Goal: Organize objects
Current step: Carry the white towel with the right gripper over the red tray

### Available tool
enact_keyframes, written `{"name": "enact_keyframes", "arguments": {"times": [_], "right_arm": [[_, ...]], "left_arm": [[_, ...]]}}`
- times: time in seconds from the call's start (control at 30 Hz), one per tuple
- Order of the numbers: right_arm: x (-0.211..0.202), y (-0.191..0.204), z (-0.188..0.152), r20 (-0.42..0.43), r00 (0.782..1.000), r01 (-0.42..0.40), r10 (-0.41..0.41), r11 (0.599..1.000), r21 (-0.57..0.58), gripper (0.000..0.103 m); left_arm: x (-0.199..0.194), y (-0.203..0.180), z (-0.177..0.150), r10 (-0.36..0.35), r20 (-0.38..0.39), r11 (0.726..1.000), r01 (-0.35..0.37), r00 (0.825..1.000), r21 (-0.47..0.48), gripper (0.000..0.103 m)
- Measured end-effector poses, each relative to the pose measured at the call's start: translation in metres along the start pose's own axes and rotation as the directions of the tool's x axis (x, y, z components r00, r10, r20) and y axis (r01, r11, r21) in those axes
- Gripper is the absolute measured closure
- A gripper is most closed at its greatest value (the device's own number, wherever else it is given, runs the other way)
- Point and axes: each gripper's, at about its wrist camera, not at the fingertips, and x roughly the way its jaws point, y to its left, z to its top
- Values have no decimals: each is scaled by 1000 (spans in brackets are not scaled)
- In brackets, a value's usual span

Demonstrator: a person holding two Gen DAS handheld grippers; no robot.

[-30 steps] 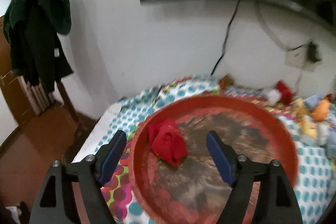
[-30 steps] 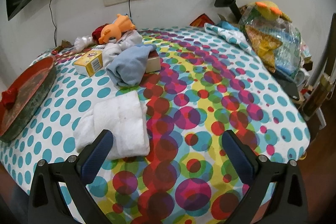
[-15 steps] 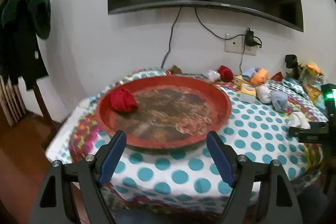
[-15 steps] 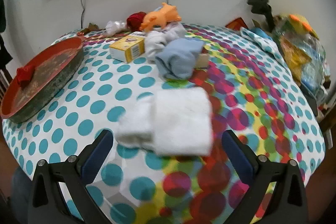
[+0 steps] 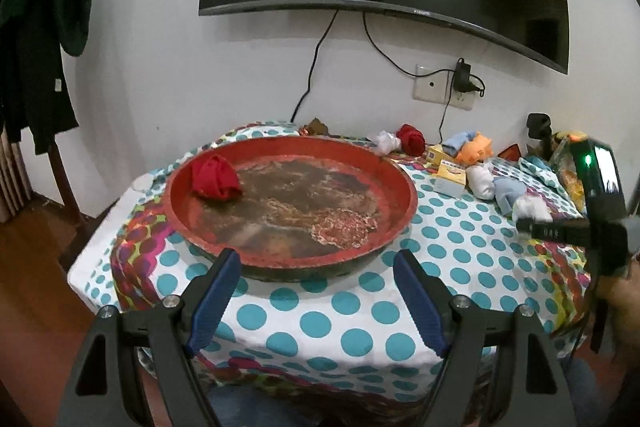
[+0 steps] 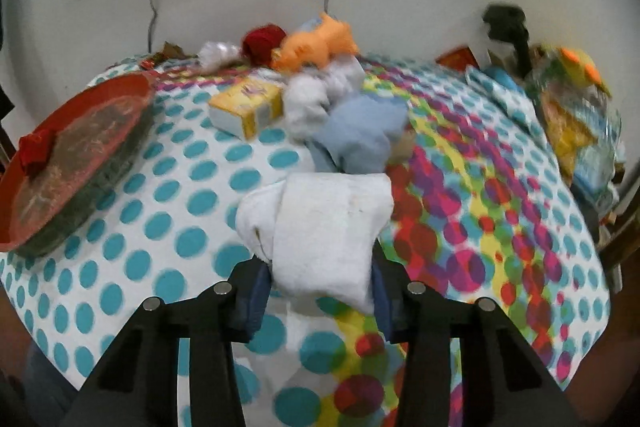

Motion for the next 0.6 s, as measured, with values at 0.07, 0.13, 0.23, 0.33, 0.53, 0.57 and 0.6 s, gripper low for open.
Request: {"name": "enact_keyframes", "arguments": {"times": [0.07, 0.13, 0.23, 0.33, 0.53, 0.57, 0.6], "right_arm": [[-7, 11, 12, 22, 1000, -15, 15, 1000, -13, 63], [-13, 23, 23, 39, 999, -17, 19, 999, -34, 63], [-21, 45, 39, 63, 998, -24, 29, 997, -75, 63], [-28, 69, 51, 86, 995, -41, 51, 992, -115, 63], [-40, 114, 70, 109, 989, -82, 103, 980, -182, 63], [-41, 121, 72, 112, 988, -86, 109, 977, -194, 63], [-41, 130, 74, 113, 987, -91, 116, 974, -209, 63]], "left_arm": [[-1, 2, 1, -6, 0, 1000, 6, 1000, -15, 22], [-1, 3, 1, 7, -5, 1000, -7, 1000, -18, 22], [-1, 9, 1, 30, -9, 999, -30, 1000, -38, 22], [-4, 16, 2, 53, 0, 996, -53, 999, -68, 22], [-5, 31, 3, 113, 8, 986, -111, 994, -120, 22], [-4, 34, 4, 122, 7, 984, -120, 992, -131, 22], [-4, 38, 4, 126, 5, 982, -124, 992, -143, 22]]}}
